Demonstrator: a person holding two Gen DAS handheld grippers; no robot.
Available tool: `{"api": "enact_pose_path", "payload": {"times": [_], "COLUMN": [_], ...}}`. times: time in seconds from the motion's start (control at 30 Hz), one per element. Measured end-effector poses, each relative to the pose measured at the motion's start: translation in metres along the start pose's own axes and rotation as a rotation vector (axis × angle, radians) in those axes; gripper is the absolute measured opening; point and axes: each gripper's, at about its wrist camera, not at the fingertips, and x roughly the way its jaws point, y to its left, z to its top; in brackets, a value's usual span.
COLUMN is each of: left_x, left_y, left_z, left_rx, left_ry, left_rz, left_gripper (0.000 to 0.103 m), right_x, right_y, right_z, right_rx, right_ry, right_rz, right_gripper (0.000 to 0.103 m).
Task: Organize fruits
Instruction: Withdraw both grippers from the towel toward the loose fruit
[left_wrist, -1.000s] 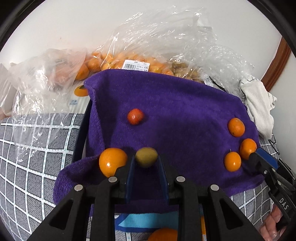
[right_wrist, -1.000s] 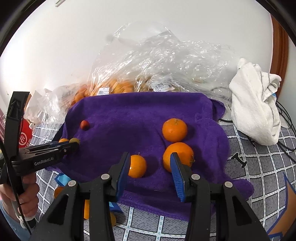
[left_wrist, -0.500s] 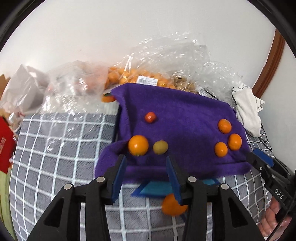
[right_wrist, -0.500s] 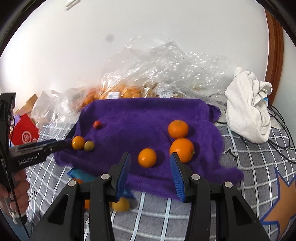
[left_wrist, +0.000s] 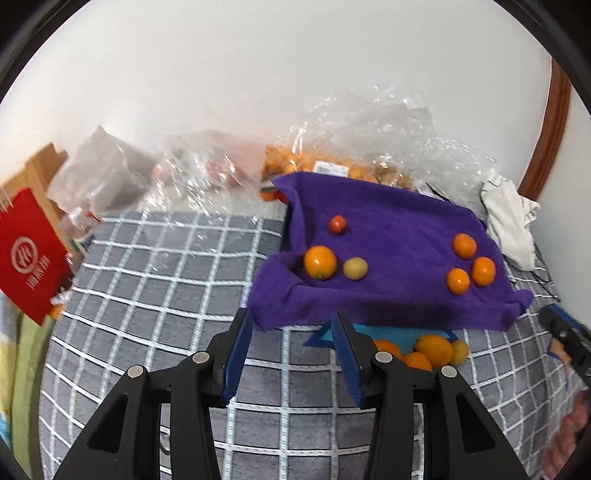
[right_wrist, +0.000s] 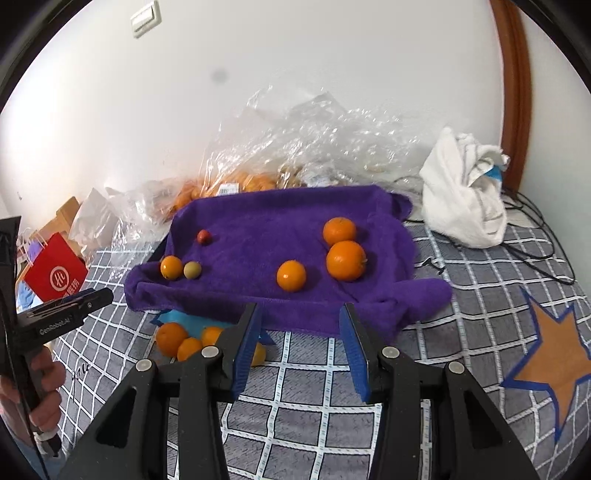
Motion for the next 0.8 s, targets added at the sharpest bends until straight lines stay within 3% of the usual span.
{"api": "enact_pose_path", "payload": {"times": [0.1, 0.3, 0.4, 0.53, 0.8], "left_x": [-0.008, -0.023, -0.030, -0.035, -0.018], "left_y": [0.001, 0.011, 0.013, 0.010, 0.018], "left_z": [-0.003, -0.023, -0.035, -0.046, -0.048], "left_rx": [0.001, -0.049, -0.042, 0.001, -0.003], "left_ry": [-0.022, -0.044, -0.047, -0.062, -0.027], "left_rz": [0.023, -0.006, -0.032, -0.024, -0.034], "left_gripper": [0.042, 0.042, 0.042, 0.042, 0.042], "right_x": [-0.013, -0.031, -0.035, -0.029, 0.006], "right_y": [0.002, 0.006, 0.006, 0.011, 0.025], "right_z": [-0.002, -0.017, -0.025, -0.034, -0.044], "right_rx": [-0.014, -0.034, -0.021, -0.017, -0.068], "right_ry": [-0.024, -0.047, -0.029, 0.019, 0.066], "right_rz": [-0.016, -0.062, -0.033, 0.032, 0.016], "right_gripper": [0.049, 0.050, 0.050, 0.050, 0.050]}}
